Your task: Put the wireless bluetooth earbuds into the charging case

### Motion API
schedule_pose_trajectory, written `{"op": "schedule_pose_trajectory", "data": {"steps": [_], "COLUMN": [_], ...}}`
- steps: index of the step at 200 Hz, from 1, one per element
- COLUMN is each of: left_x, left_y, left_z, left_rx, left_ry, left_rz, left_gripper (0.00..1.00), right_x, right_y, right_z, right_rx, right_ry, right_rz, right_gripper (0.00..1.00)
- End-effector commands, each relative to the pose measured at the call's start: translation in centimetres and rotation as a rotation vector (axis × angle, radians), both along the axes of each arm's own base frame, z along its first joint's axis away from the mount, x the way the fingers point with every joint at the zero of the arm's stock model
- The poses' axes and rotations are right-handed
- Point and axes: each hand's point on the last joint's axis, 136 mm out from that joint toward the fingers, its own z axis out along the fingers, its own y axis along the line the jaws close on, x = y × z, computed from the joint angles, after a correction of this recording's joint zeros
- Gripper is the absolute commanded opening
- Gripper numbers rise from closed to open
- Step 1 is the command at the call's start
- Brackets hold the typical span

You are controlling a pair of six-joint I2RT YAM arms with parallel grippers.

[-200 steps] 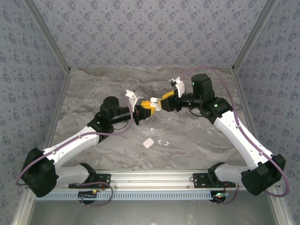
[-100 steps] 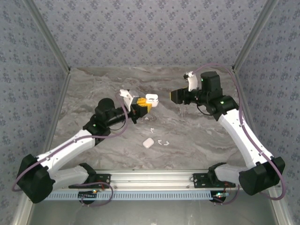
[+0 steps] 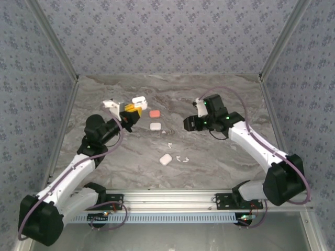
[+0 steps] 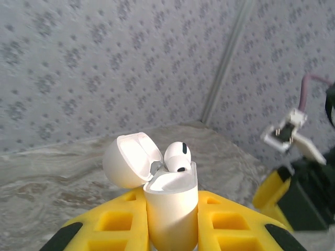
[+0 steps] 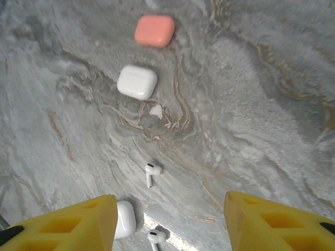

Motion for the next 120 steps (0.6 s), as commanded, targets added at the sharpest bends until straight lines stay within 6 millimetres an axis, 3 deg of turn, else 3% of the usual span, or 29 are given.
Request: {"op": "schedule_pose_trajectory", "data": {"steps": [1, 45, 74, 78, 120], "left_x": [-1.0, -1.9, -2.4, -2.5, -2.6], "left_y": [1.0, 2.1, 2.6, 2.7, 2.7], "left_z": [2.2, 1.3, 0.9, 0.9, 0.7], "left_rx": [-0.042, 0.009, 0.013, 0.012, 0.008], "left_ry": [-0.061, -0.04, -0.035, -0.035, -0.029], "left_rz": [-0.006, 0.027, 0.05, 0.051, 0.053], "left_gripper": [0.0, 0.0, 0.0, 0.0, 0.0], "right_x": [0.3, 0.2, 0.2, 0.8, 0.6], "right_y": [1.5, 5.6, 7.1, 7.8, 9.9], "right_z": [-1.8, -5.9, -8.9, -8.0, -10.6], "right_rx": [-0.051, -0.126, -0.206, -0.199, -0.272], "right_ry": [0.0, 0.046, 0.083, 0.06, 0.077], "right_rz": [0.009, 0.128, 0.202, 0.212, 0.317], "right_gripper": [0.58, 0.56, 0.52, 0.52, 0.49]}}
